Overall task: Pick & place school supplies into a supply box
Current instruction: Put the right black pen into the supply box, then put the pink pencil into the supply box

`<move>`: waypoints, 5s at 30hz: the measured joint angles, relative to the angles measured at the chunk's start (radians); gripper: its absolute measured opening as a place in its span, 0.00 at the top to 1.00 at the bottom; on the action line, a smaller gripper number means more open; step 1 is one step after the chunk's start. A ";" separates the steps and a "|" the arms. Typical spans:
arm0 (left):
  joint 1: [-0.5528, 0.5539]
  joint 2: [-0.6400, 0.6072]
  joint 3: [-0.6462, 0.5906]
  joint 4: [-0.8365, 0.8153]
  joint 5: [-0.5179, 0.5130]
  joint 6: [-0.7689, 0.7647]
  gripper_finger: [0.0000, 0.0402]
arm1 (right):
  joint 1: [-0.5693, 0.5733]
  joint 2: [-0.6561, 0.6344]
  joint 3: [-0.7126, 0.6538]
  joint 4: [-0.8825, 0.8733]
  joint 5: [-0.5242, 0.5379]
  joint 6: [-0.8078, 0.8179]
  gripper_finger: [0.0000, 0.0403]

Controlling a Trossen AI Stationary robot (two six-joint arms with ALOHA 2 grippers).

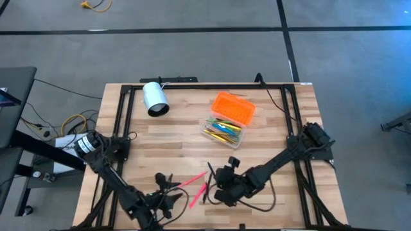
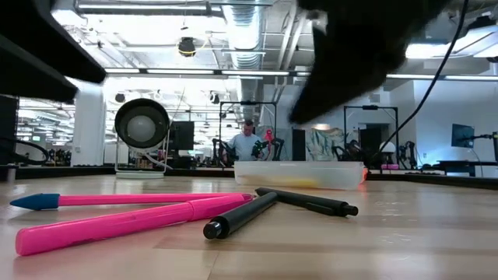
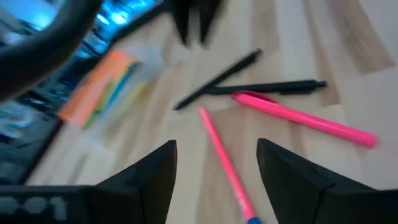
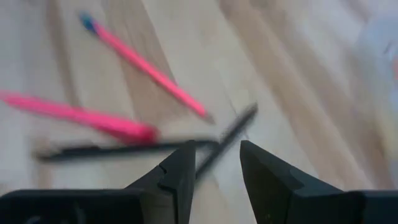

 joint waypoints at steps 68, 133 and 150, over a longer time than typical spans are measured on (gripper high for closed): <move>-0.080 0.001 0.000 -0.221 -0.171 -0.314 0.47 | -0.067 0.155 0.002 -0.070 -0.101 0.148 0.97; -0.080 0.002 -0.001 -0.305 -0.146 -0.392 0.47 | -0.400 0.141 0.231 -0.668 0.258 -0.222 0.99; -0.080 0.002 -0.001 -0.319 -0.147 -0.420 0.47 | -0.428 0.142 0.231 -0.644 0.240 -0.204 0.77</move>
